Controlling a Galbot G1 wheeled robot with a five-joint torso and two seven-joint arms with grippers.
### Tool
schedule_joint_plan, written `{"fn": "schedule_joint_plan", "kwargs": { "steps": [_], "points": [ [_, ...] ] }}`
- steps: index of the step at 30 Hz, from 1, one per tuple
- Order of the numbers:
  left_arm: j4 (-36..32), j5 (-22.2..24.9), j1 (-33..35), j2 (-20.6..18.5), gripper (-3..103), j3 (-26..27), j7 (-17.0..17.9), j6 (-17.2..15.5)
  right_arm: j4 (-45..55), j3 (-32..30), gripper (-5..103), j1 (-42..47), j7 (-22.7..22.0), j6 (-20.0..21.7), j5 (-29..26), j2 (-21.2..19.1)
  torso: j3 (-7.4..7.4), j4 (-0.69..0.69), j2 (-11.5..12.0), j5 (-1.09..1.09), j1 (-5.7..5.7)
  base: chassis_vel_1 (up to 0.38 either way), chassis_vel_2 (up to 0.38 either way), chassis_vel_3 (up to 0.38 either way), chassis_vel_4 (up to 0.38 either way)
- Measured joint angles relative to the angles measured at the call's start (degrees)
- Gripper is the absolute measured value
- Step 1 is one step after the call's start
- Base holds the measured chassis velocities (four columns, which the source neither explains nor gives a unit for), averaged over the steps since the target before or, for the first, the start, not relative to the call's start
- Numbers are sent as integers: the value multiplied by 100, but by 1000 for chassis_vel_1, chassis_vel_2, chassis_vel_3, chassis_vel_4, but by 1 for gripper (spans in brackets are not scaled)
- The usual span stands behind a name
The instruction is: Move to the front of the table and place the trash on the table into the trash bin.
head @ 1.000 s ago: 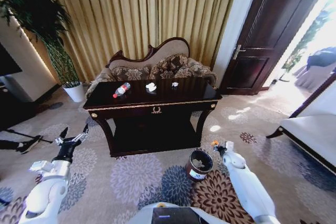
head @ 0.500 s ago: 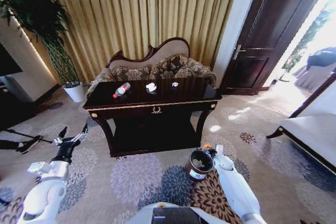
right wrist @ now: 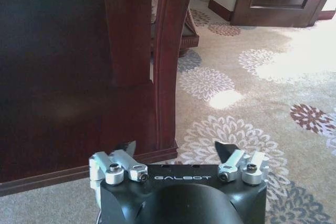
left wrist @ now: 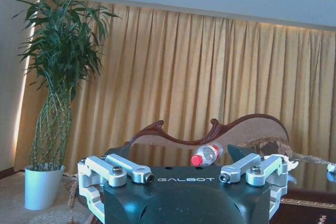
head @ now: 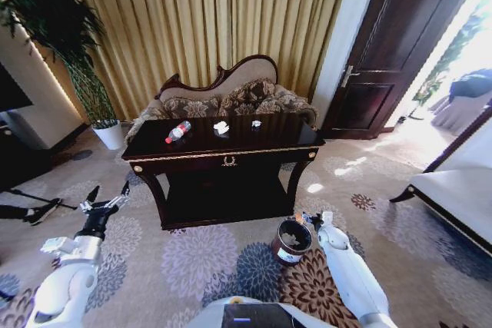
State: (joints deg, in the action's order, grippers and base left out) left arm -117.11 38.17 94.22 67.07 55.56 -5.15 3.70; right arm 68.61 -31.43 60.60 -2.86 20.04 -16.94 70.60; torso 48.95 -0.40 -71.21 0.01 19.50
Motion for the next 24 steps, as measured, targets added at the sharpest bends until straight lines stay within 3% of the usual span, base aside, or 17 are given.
{"fn": "schedule_joint_plan", "kwargs": {
  "steps": [6, 13, 22, 24],
  "points": [
    [-10, 0, -1, 4, 100, -5, 3, -6, 124, -2, 99, 26, -15, -19, -48, -54, 0, 0, 0, 0, 0, 0, 0, 0, 0],
    [17, 0, -30, 0, 100, -8, 16, -11, 745, -105, 100, 51, -203, -42, -561, -134, 0, -1, 0, 1, 0, 0, 0, 0, 0],
    [65, -3, -67, 2, 100, -40, 28, -23, 2756, -191, 100, -2, -359, -186, -1787, -490, 0, 0, 0, -1, 0, 0, 0, 0, 0],
    [69, -4, -90, 8, 100, -48, 28, -26, 3187, -111, 100, -42, -359, -488, -2363, -489, 0, 0, 0, -1, 0, 0, 0, 0, 0]
  ]
}}
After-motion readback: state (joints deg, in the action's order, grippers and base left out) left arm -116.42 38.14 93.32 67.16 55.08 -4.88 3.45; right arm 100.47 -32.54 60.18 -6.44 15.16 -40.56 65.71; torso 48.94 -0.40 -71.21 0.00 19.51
